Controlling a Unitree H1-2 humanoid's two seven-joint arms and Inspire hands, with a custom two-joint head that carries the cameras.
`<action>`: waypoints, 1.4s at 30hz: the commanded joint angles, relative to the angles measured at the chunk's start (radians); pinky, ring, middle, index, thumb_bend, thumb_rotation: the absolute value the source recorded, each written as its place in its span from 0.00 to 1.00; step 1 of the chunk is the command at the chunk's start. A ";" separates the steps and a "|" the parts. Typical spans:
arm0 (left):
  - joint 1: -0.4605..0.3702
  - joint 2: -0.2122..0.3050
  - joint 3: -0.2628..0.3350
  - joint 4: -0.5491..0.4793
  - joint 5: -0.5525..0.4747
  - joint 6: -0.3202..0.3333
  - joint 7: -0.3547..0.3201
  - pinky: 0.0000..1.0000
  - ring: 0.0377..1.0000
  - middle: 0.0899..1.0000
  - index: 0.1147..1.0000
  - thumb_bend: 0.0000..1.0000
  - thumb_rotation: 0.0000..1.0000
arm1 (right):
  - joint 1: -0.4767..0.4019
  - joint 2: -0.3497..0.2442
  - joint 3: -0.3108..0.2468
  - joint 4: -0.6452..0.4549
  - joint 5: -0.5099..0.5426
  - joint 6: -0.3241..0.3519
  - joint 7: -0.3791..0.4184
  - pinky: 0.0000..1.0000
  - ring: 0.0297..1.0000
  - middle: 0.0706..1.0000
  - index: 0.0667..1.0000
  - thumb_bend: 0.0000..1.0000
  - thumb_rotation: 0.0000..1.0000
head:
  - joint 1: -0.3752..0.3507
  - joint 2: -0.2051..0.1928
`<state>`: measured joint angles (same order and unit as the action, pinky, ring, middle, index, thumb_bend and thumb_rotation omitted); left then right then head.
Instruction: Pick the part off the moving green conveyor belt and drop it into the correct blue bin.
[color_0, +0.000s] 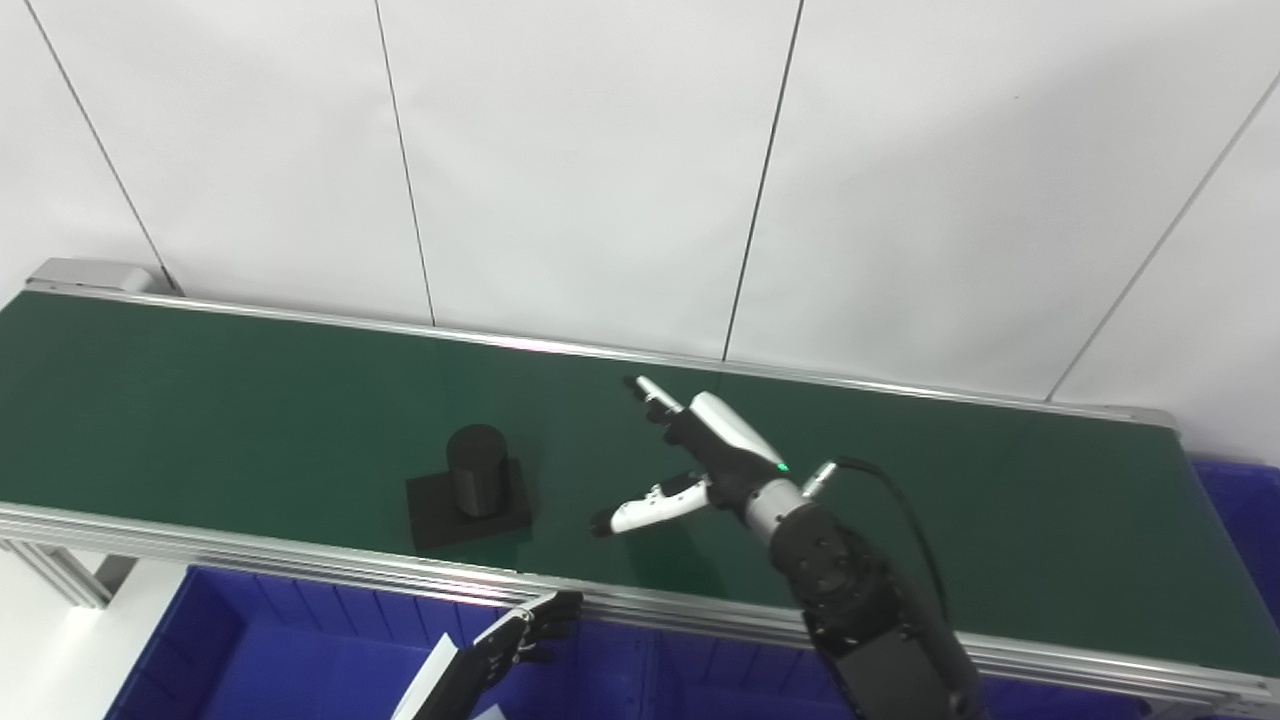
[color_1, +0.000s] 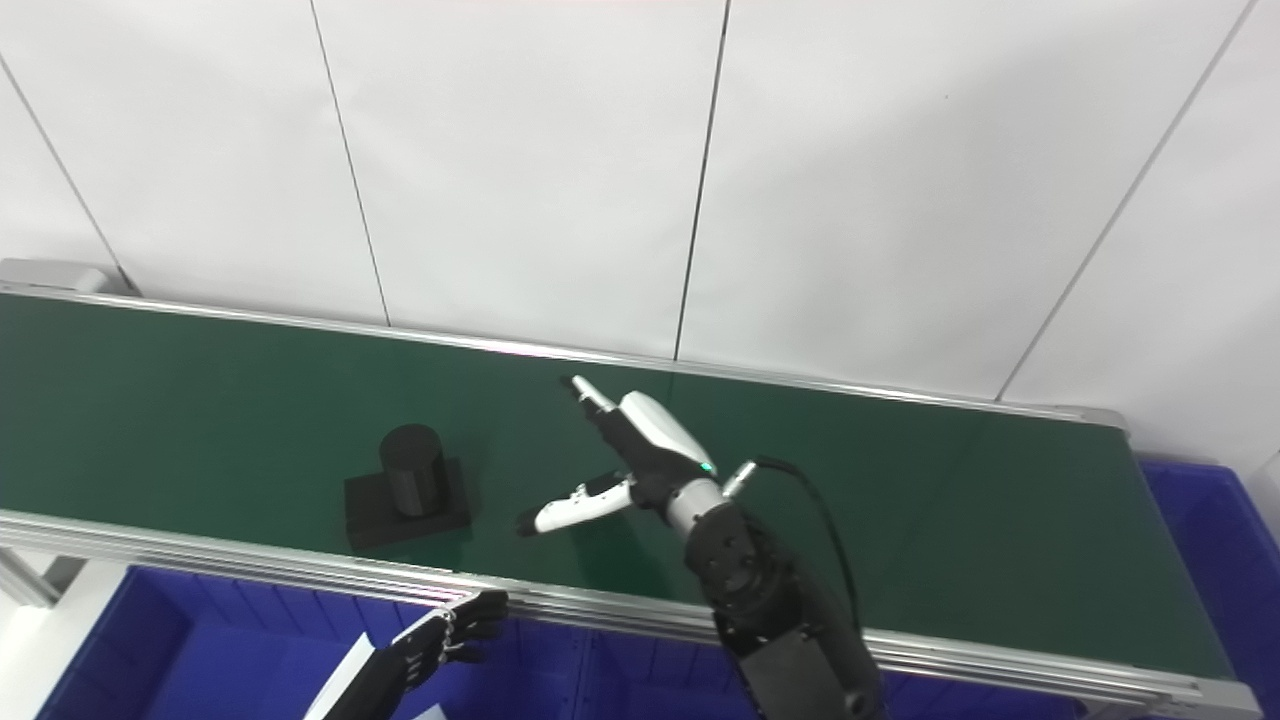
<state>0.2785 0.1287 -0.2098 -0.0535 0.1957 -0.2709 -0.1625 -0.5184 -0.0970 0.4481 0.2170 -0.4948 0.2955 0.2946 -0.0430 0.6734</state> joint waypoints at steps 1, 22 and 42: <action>-0.010 -0.007 -0.006 -0.012 0.008 -0.017 0.010 0.79 0.82 0.84 0.84 0.83 0.18 | -0.065 0.019 0.006 0.010 -0.014 -0.077 -0.039 0.89 0.93 0.97 1.00 0.94 0.35 | 0.004 -0.002; -0.013 -0.026 -0.023 -0.006 0.022 -0.017 0.011 0.78 0.81 0.82 0.80 0.82 0.15 | -0.161 0.109 0.085 0.248 -0.084 -0.190 -0.115 0.92 0.94 0.96 1.00 0.98 0.34 | 0.019 -0.003; 0.001 -0.029 -0.030 -0.030 0.032 -0.016 0.013 0.81 0.83 0.84 0.82 0.81 0.15 | -0.194 0.178 0.100 0.519 -0.094 -0.331 -0.258 0.59 0.72 0.86 0.86 0.80 0.01 | 0.021 0.010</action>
<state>0.2810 0.1018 -0.2378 -0.0579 0.2312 -0.2661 -0.1624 -0.6902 0.0497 0.5549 0.7345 -0.6012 0.0278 0.0593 -0.0215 0.6842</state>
